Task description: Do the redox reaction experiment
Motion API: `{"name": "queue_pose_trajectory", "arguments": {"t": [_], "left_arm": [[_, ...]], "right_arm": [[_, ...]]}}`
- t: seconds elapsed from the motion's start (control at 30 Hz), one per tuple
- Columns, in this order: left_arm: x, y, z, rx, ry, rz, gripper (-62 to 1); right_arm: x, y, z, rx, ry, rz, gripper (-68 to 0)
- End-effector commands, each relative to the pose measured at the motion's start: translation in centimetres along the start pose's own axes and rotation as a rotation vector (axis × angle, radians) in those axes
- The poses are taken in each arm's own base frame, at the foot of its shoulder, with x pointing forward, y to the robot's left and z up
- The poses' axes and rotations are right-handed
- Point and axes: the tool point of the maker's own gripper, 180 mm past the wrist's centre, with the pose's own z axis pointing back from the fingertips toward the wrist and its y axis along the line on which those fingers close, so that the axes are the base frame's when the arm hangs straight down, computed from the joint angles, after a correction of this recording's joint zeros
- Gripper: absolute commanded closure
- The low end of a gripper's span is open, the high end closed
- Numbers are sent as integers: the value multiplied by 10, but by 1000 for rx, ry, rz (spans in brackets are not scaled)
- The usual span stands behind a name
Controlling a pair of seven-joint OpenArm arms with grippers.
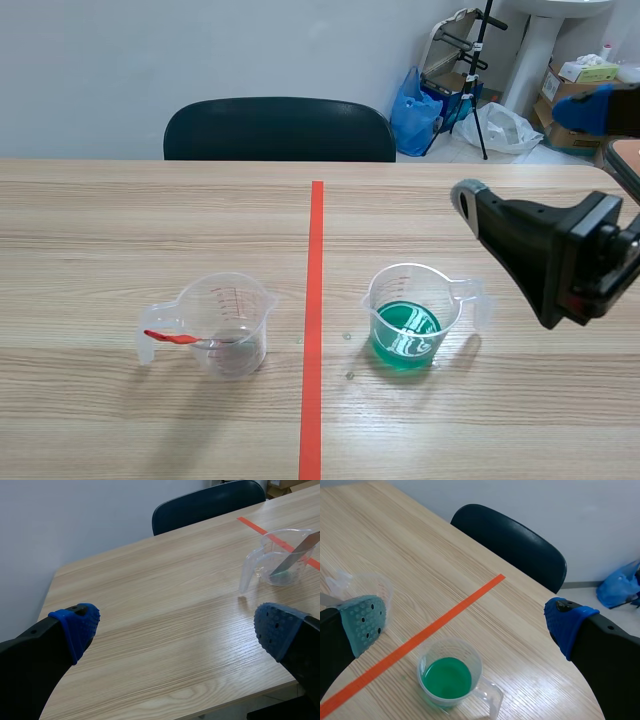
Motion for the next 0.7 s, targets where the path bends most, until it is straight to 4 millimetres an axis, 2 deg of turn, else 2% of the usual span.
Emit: {"name": "queue_pose_trajectory", "arguments": {"t": [0.0, 0.67], "left_arm": [[6, 2, -1, 8, -26, -4, -623], [6, 2, -2, 7, -26, -5, -623]], "right_arm": [[8, -4, -1, -6, -29, 7, -679], [7, -1, -1, 6, -22, 7, -679]]}}
